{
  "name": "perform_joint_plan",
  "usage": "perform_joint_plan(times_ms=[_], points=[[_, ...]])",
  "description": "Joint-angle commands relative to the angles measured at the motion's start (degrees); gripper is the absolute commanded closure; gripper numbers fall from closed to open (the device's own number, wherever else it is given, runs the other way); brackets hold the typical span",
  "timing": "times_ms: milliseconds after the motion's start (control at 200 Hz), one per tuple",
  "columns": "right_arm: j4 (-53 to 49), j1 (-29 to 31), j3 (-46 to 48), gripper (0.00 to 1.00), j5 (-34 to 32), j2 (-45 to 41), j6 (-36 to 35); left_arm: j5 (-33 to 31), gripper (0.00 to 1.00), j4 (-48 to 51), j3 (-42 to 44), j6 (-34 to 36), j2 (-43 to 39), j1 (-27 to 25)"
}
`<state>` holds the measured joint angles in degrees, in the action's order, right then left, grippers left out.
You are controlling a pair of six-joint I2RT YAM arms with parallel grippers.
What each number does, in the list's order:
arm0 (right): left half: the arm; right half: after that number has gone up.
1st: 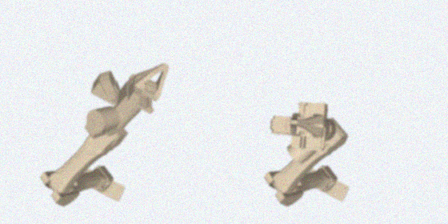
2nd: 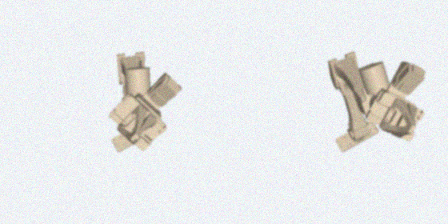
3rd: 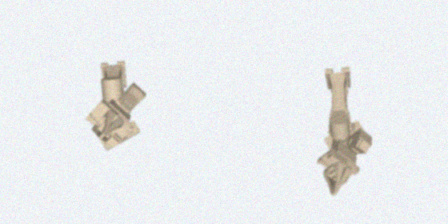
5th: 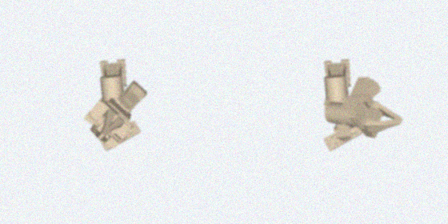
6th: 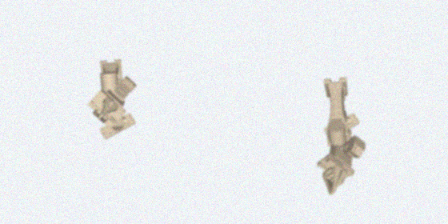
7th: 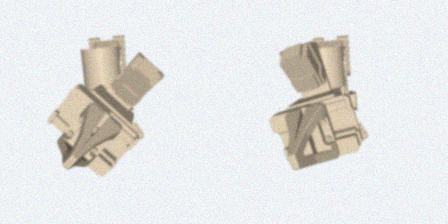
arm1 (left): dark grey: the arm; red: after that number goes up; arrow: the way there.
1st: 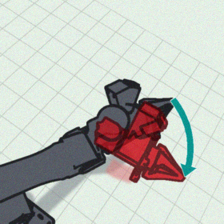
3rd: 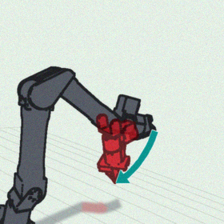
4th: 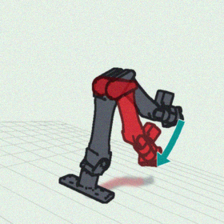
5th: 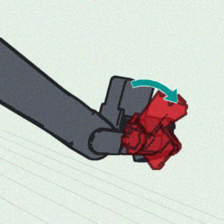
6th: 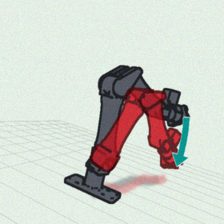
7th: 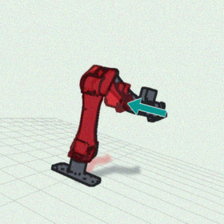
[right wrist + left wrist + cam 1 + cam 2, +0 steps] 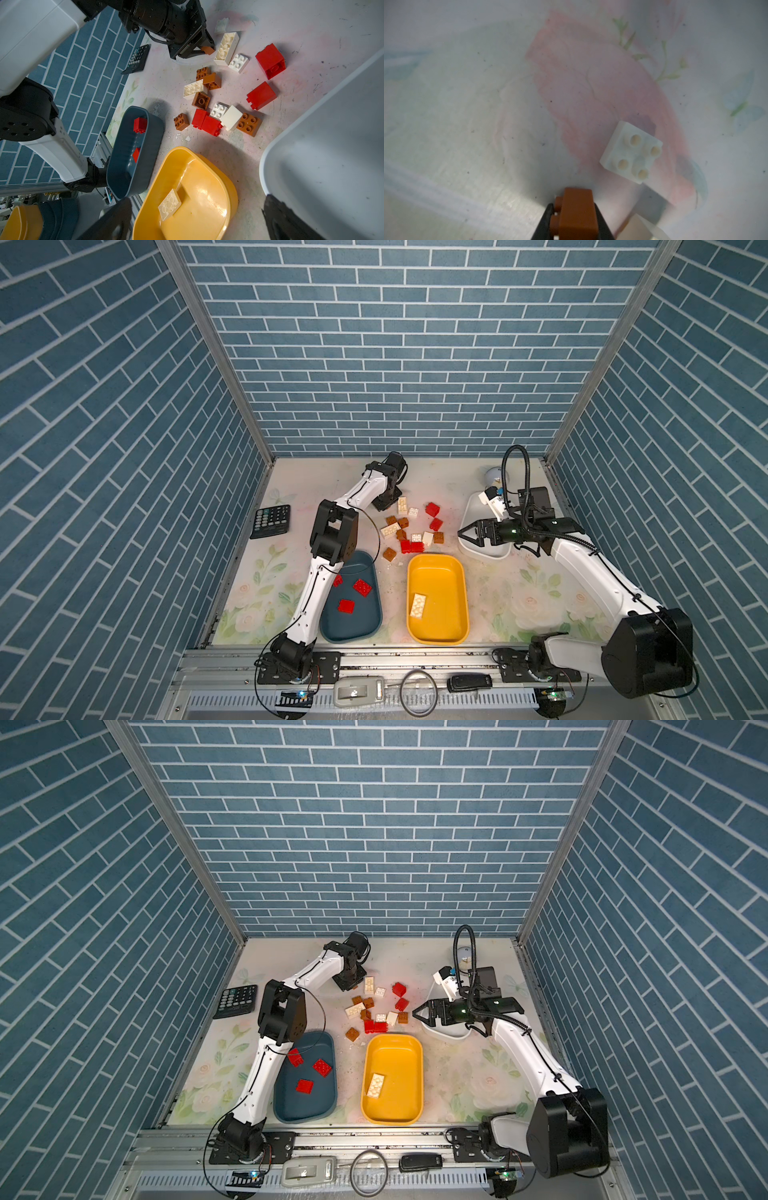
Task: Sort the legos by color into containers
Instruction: 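Reach the left gripper to the pile and grasp a brown brick, then carry the brown brick into the white tray while the right gripper shifts aside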
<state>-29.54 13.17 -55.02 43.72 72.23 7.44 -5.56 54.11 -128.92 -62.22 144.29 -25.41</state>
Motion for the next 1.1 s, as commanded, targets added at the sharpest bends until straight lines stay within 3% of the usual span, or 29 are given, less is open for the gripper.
perform_joint_plan(times_ms=[0,200,440,590,740,990,1095], points=[[-1.15,-0.24,-1.76,0.01,-0.02,-0.31,-1.99,-0.32,0.79,0.8,0.25,3.53,-3.17,0.27],[-1.22,-1.3,-1.84,0.01,-0.99,-1.29,-1.99,0.16,0.79,1.12,2.36,10.21,-10.09,-0.37],[-1.49,-3.71,-1.84,0.01,-2.2,-2.67,-1.95,8.22,0.78,-0.02,2.66,18.78,-15.78,-4.4],[-1.09,-5.12,-1.58,0.01,-4.6,-3.73,-1.44,14.04,0.78,-3.01,2.23,20.48,-16.67,-9.17],[1.9,-6.02,-0.65,0.01,-11.08,-5.22,1.26,18.66,0.78,-6.02,-2.44,20.71,-12.77,-13.82],[0.51,-6.96,0.14,0.01,-20.36,-7.55,1.52,21.41,0.79,-7.68,-16.62,21.64,-1.25,-19.83],[-0.11,-7.29,1.03,0.01,-23.27,-9.07,1.49,22.22,0.79,-9.2,-18.1,22.14,1.42,-21.14]])
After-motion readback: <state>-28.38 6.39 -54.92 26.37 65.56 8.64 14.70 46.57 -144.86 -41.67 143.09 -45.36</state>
